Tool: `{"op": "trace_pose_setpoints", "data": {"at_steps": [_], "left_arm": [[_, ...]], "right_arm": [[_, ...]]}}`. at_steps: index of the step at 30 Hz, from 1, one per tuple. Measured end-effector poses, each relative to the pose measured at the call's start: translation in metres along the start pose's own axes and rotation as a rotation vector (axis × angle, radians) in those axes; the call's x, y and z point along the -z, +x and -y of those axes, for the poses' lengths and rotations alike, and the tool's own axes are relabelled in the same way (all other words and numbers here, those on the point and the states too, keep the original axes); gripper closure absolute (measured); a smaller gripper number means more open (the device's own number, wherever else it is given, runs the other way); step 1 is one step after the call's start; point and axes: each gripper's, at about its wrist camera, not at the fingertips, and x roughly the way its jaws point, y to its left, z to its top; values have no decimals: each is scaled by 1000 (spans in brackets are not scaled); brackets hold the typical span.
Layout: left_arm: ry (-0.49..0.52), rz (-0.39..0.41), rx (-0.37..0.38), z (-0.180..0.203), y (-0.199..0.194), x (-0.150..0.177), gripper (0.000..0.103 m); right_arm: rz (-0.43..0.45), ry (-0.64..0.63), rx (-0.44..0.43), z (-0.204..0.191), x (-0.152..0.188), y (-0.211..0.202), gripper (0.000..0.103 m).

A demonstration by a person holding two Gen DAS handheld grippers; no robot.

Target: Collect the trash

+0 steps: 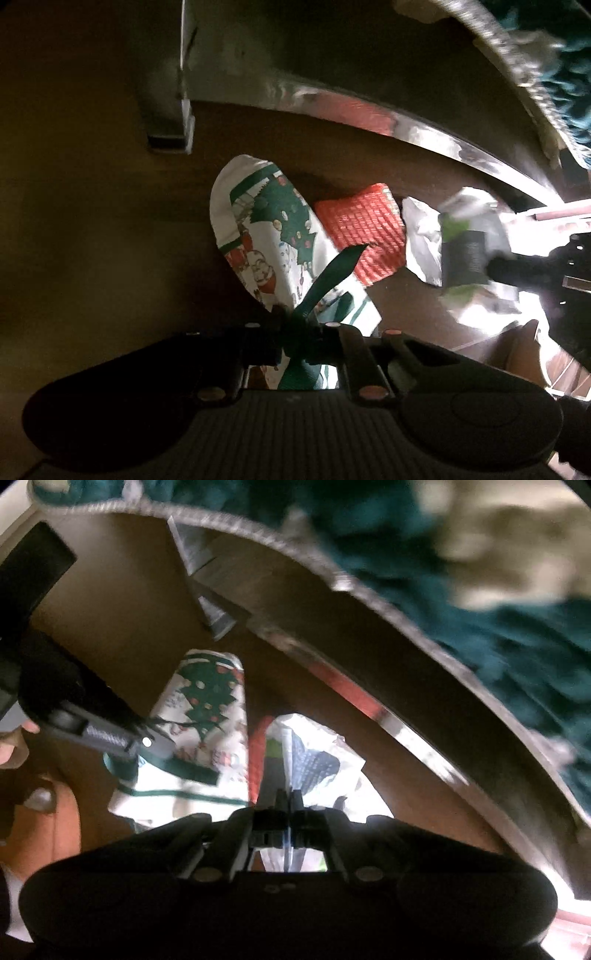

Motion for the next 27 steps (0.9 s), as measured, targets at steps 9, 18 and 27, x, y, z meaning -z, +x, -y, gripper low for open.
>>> {"op": "trace_pose_setpoints", "data": {"at_steps": [9,18,27], "left_arm": [[114,16,-44,22,-72,2,97],[448,105,-54,97,-169,5,97],[608,273,-84,204,-267,20,103]], "right_arm": [[76,157,6,15,28,-92,103],[193,270,5,21,57,-207,103],[333,389,92,36,98,-328,103]]}}
